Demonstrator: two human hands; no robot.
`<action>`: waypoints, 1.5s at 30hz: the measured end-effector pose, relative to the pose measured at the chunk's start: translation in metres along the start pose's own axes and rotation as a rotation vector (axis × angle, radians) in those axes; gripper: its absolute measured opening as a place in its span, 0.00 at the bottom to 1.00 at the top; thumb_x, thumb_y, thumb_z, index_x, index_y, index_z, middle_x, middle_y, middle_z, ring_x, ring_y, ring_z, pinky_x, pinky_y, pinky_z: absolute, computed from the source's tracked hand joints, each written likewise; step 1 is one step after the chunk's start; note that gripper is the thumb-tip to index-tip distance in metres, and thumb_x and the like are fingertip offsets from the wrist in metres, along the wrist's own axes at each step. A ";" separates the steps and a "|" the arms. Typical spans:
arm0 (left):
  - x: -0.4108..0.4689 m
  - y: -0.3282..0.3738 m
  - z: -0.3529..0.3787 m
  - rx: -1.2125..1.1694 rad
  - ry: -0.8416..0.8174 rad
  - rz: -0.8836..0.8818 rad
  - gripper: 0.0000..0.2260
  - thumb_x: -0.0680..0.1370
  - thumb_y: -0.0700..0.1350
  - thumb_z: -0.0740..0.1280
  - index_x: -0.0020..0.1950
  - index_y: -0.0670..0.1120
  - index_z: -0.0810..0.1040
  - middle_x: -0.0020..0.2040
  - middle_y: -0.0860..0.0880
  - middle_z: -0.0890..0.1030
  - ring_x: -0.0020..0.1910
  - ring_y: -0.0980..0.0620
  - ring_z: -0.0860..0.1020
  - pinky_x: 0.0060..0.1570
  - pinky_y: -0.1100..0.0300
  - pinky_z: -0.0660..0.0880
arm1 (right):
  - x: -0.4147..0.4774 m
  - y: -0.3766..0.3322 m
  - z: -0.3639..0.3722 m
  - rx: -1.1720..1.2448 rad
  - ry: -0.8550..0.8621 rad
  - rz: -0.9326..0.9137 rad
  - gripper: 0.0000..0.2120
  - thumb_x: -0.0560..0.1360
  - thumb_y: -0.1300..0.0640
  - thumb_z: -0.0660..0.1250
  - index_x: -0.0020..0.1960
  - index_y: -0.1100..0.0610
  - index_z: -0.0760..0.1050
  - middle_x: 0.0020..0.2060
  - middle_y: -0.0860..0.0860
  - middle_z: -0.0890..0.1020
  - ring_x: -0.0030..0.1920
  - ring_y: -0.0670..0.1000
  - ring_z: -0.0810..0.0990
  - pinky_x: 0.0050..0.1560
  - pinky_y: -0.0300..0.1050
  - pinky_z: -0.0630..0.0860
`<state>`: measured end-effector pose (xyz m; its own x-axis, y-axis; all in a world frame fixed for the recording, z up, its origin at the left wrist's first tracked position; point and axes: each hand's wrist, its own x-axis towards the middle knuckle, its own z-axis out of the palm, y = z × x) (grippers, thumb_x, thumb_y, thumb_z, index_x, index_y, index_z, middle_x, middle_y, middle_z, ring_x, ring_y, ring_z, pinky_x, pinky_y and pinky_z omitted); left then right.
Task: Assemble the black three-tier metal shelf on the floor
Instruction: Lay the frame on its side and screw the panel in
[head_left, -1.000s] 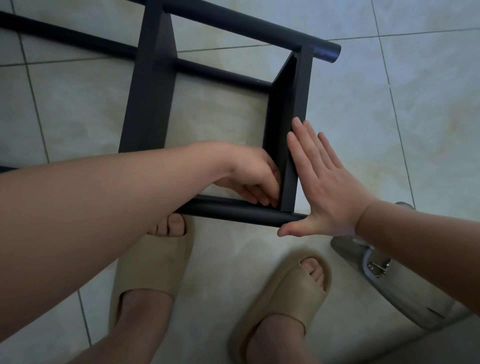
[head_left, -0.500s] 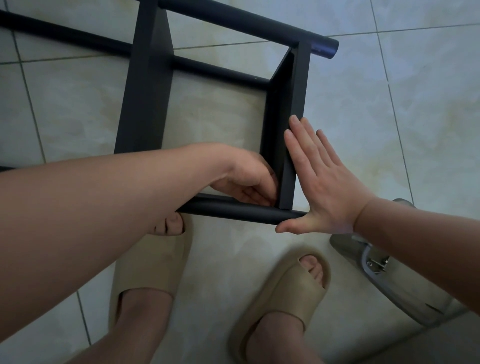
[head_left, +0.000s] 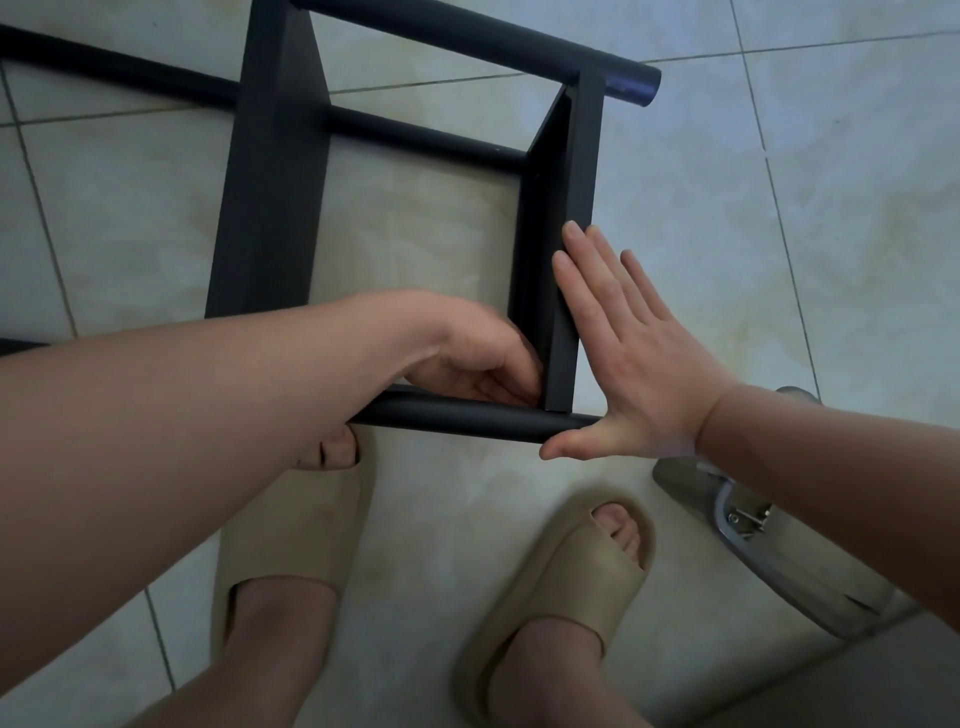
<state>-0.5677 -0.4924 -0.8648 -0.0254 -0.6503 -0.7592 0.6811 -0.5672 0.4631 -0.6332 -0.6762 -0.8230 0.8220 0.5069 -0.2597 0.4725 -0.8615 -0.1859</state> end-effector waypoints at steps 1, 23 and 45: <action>0.000 -0.001 -0.001 -0.011 -0.010 -0.015 0.07 0.79 0.33 0.65 0.52 0.39 0.82 0.59 0.38 0.83 0.52 0.46 0.83 0.66 0.50 0.76 | 0.000 0.000 0.000 0.002 -0.001 0.001 0.64 0.67 0.17 0.55 0.82 0.66 0.43 0.81 0.62 0.44 0.82 0.62 0.41 0.79 0.68 0.50; 0.003 0.024 -0.012 0.214 -0.048 -0.073 0.06 0.78 0.34 0.67 0.47 0.42 0.83 0.38 0.47 0.84 0.36 0.54 0.82 0.39 0.64 0.80 | 0.001 0.002 0.002 0.012 0.002 -0.013 0.65 0.67 0.17 0.55 0.81 0.66 0.43 0.81 0.63 0.44 0.81 0.63 0.41 0.79 0.66 0.49; 0.004 0.028 -0.014 0.416 -0.058 -0.184 0.05 0.78 0.42 0.69 0.50 0.50 0.83 0.47 0.54 0.86 0.52 0.55 0.81 0.64 0.51 0.70 | 0.001 0.001 0.002 0.013 0.001 -0.016 0.65 0.67 0.17 0.55 0.81 0.67 0.43 0.81 0.63 0.43 0.81 0.62 0.40 0.79 0.66 0.49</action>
<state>-0.5389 -0.5037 -0.8615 -0.1670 -0.5404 -0.8247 0.3100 -0.8228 0.4764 -0.6322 -0.6767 -0.8254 0.8147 0.5208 -0.2551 0.4818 -0.8527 -0.2022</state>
